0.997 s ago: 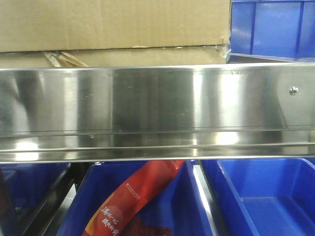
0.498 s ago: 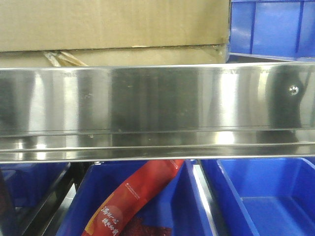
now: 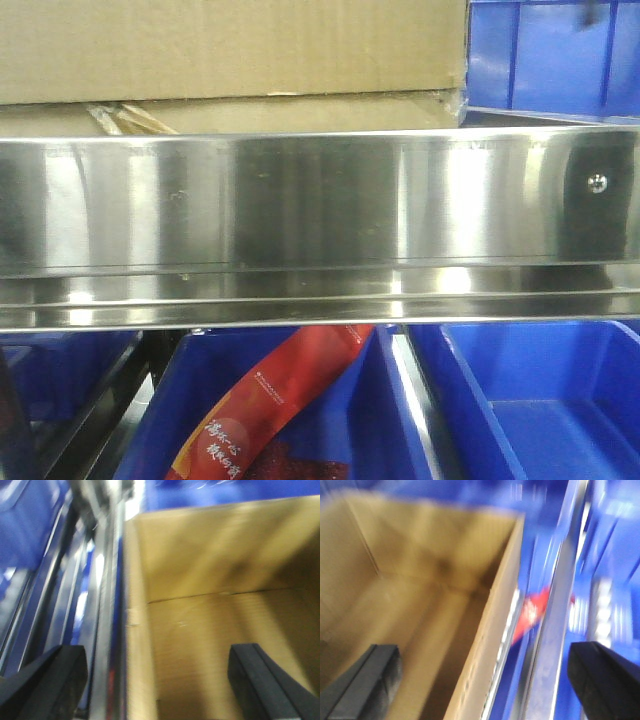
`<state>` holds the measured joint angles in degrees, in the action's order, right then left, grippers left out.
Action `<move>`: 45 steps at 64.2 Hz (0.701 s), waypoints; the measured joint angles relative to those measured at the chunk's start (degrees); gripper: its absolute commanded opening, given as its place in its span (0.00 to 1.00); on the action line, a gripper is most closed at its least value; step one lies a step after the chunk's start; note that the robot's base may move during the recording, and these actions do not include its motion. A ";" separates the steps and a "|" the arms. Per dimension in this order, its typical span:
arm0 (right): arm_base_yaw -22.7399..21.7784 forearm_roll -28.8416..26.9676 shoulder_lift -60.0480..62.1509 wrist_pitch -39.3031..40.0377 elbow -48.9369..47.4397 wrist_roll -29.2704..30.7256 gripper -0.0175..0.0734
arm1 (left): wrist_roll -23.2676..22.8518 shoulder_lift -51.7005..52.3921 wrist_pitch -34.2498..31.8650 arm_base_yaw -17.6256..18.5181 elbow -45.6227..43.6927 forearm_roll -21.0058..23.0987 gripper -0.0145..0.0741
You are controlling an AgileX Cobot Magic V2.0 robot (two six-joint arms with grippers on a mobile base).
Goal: Grab carton from right shelf to conveyor
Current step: 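Close both grippers on the carton's opposite side walls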
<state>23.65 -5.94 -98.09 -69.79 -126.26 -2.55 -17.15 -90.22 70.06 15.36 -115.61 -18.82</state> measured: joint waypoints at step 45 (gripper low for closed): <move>0.74 0.10 -11.83 -0.82 -2.73 -0.11 0.39 | -0.38 -11.24 0.27 -4.66 -0.10 3.60 0.56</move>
<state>24.39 -5.85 -109.92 -70.61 -128.99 -2.66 -17.53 -101.45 70.34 10.70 -115.71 -15.22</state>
